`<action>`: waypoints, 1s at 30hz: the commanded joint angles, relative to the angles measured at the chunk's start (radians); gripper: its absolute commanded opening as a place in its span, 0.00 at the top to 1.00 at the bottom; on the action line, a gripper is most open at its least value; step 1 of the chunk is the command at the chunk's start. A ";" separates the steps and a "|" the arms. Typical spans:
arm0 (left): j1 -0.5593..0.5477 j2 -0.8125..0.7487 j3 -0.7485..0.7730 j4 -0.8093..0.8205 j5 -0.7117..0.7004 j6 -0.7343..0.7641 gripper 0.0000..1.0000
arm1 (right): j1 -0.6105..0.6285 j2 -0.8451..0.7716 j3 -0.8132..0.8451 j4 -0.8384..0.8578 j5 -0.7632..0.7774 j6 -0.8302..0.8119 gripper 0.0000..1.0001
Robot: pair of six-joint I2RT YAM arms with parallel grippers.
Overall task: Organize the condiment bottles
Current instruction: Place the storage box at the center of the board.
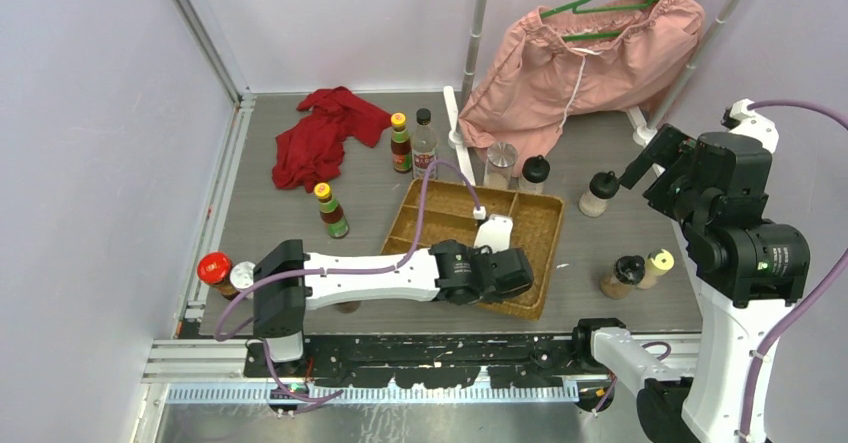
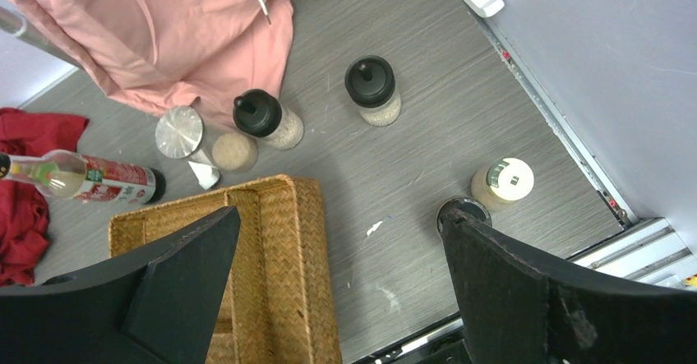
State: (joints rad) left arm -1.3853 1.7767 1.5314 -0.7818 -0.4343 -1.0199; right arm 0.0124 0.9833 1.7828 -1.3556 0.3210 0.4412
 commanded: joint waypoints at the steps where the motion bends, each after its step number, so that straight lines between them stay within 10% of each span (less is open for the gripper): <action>1: 0.000 -0.031 -0.046 0.044 -0.101 -0.119 1.00 | 0.017 -0.022 -0.038 0.037 0.013 -0.023 0.00; 30: 0.057 0.426 0.416 -0.294 -0.098 -0.383 1.00 | 0.017 -0.077 -0.251 0.079 -0.032 -0.029 0.00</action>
State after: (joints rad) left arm -1.3392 2.2238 1.9156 -0.9852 -0.4820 -1.2968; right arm 0.0246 0.9134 1.5448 -1.3163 0.3004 0.4244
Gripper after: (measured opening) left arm 0.033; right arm 0.994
